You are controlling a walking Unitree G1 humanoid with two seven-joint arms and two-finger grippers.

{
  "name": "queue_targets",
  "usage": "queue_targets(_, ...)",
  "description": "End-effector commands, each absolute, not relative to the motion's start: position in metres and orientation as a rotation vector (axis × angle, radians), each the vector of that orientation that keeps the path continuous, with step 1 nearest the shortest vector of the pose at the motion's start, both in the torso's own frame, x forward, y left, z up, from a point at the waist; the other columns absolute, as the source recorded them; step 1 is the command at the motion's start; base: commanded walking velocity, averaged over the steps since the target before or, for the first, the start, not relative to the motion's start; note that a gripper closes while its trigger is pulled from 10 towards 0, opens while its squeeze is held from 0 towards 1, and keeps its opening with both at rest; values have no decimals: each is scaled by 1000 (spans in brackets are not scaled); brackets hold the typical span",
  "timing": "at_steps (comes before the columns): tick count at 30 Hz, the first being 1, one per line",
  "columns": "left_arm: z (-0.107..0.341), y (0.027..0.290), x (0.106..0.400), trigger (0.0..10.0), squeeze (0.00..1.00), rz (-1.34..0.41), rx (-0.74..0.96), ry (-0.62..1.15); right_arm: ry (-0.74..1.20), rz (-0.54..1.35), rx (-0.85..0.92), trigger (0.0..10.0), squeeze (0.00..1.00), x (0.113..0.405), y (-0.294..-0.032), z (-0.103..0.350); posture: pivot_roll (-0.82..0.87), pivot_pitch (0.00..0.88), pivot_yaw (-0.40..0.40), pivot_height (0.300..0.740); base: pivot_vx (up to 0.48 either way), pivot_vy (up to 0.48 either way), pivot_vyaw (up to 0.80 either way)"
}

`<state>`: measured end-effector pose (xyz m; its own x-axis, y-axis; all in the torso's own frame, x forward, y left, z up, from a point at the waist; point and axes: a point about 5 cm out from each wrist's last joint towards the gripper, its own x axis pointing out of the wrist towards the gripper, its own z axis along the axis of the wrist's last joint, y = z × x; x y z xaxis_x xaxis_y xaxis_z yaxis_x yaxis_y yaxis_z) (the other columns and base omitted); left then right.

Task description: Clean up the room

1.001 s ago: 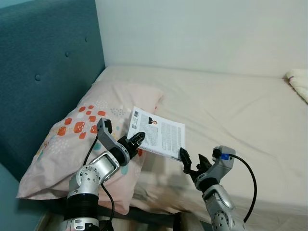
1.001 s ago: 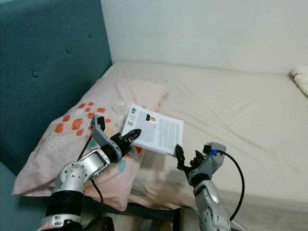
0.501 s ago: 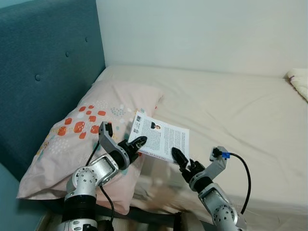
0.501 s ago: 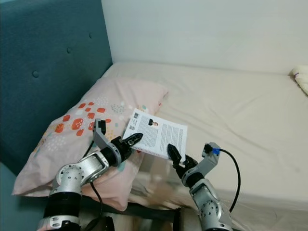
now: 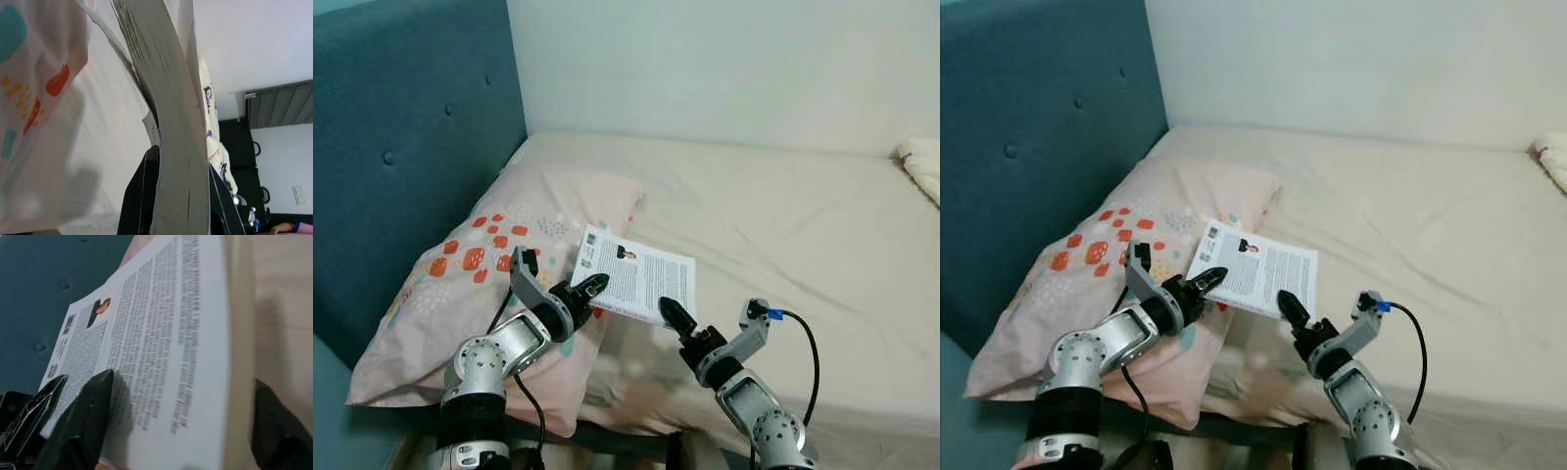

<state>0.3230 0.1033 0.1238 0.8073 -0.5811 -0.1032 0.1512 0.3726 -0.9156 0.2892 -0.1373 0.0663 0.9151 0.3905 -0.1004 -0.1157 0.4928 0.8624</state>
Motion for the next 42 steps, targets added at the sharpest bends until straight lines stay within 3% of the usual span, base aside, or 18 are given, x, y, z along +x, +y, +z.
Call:
queue_targets(1, 134, 101, 324, 10000, 0, -533, -1109, 410, 324, 305, 1037, 3922, 0, 289, -137, 63, -15, 53, -37, 585, 0, 0, 0)
queue_targets(2, 134, 101, 324, 10000, 0, -531, -1109, 413, 319, 310, 1043, 0, 0, 290, -137, 64, -15, 53, -37, 585, 0, 0, 0)
queue_targets(22, 132, 104, 326, 10000, 0, -514, -1104, 414, 290, 303, 1077, 0, 0, 293, -143, 71, -19, 41, -35, 585, 0, 0, 0)
queue_targets(23, 131, 104, 326, 10000, 1000, -514, -1097, 414, 289, 301, 1077, 0, 0, 293, -143, 72, -21, 39, -33, 585, 0, 0, 0)
queue_targets(29, 130, 105, 325, 10000, 1000, -515, -1094, 413, 284, 295, 1076, 0, 0, 292, -145, 72, -25, 30, -35, 585, 0, 0, 0)
queue_targets(30, 129, 107, 325, 10000, 0, -507, -1084, 410, 282, 292, 1069, 0, 0, 291, -146, 72, -25, 30, -35, 585, 0, 0, 0)
queue_targets(42, 116, 151, 316, 10000, 0, -476, -901, 331, 238, 292, 991, 0, 0, 281, -169, 87, -33, 28, -31, 585, 0, 0, 0)
